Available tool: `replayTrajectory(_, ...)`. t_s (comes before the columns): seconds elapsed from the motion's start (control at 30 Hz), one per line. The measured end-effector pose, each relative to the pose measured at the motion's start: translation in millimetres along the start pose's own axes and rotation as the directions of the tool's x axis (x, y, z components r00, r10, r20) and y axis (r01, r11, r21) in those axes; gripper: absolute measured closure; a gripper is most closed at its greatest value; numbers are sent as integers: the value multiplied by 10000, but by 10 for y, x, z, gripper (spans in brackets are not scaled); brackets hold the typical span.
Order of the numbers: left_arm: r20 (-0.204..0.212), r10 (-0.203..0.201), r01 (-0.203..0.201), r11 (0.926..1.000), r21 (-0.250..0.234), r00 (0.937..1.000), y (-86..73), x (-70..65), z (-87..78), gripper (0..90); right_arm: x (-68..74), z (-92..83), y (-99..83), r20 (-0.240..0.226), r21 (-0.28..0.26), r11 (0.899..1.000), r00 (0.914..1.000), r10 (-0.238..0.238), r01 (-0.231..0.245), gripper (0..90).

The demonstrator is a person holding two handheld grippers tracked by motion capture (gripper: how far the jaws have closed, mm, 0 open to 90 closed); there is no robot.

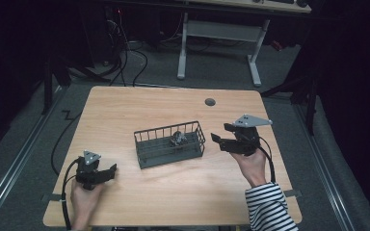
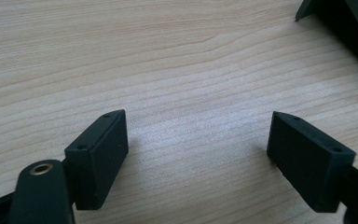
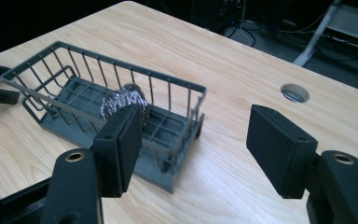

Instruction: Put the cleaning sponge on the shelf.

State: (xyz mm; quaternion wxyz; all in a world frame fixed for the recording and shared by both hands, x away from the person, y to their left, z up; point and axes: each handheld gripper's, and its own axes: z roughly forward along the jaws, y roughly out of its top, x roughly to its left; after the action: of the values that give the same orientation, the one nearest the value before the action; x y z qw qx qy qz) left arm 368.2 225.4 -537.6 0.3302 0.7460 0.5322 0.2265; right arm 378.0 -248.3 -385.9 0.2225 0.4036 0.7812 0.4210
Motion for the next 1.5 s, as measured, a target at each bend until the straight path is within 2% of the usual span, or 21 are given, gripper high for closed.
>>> replayTrajectory(0.2, 3, 3, -3, 10000, 5, 10000, 1, 0, 1, 208, -30, -64, -119, -7, 72, 9999, 9999, 119, -119, 357)
replayTrajectory(0.3, 6, 5, -5, 10000, 5, 10000, 2, 0, 1, 208, -32, -67, -205, 132, 133, 9999, 9999, 88, -90, 358)
replayTrajectory(0.33, 11, 5, -5, 10000, 9, 10000, 2, 0, 1, 207, -47, -70, -262, 46, 145, 9995, 9996, 269, -270, 357)
replayTrajectory(0.7, 6, 6, -6, 10000, 5, 10000, 2, 0, 1, 207, -37, -91, -446, -11, -44, 9984, 9984, 558, -558, 361)
replayTrajectory(1.07, 35, 23, -23, 10000, 3, 10000, 2, -2, 2, 206, -22, -34, -733, -245, -48, 9936, 9934, 1124, -1126, 363)
replayTrajectory(1.5, 42, 31, -31, 10000, 9, 10000, 2, -3, 3, 203, -34, 61, -945, -220, 203, 9892, 9891, 1456, -1452, 363)
